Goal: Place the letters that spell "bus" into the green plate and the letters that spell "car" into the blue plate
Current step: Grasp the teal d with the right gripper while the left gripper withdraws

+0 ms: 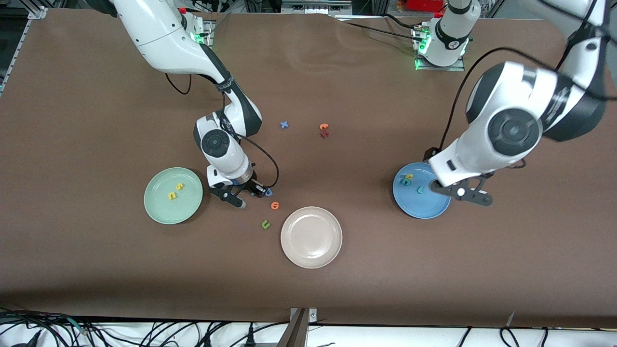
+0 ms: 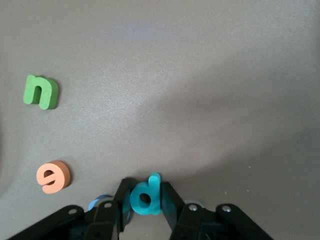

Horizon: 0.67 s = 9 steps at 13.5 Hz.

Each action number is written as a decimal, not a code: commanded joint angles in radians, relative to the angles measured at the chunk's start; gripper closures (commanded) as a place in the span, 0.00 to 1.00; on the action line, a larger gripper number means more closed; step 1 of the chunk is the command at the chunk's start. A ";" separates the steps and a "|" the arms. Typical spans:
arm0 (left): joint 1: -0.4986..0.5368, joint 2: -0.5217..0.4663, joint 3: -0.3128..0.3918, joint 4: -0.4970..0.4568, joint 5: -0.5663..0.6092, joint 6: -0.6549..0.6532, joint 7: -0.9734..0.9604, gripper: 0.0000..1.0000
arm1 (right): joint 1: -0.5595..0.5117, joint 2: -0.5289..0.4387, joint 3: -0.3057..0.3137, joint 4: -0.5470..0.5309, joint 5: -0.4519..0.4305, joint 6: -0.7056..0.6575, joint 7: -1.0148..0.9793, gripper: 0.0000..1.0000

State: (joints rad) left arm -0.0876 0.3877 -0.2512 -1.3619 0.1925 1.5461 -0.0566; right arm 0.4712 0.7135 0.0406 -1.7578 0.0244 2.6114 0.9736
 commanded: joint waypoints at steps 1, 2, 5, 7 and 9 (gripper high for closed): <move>0.028 -0.159 0.059 -0.042 -0.080 -0.011 0.007 0.00 | 0.001 0.014 0.002 -0.003 0.008 0.007 -0.018 0.89; 0.043 -0.212 0.084 -0.071 -0.153 -0.012 0.007 0.00 | 0.001 0.011 0.002 -0.003 0.008 0.007 -0.019 0.93; 0.104 -0.384 0.095 -0.218 -0.183 0.014 0.015 0.00 | -0.013 -0.023 -0.005 0.001 0.012 -0.054 -0.076 0.99; 0.127 -0.443 0.102 -0.275 -0.200 0.020 0.017 0.00 | -0.057 -0.078 -0.007 0.009 0.014 -0.167 -0.182 0.99; 0.126 -0.440 0.107 -0.293 -0.202 0.016 0.017 0.00 | -0.121 -0.143 -0.005 0.009 0.014 -0.287 -0.313 0.99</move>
State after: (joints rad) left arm 0.0320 -0.0237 -0.1458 -1.5874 0.0211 1.5292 -0.0522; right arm 0.4155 0.6565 0.0230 -1.7333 0.0244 2.4325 0.7853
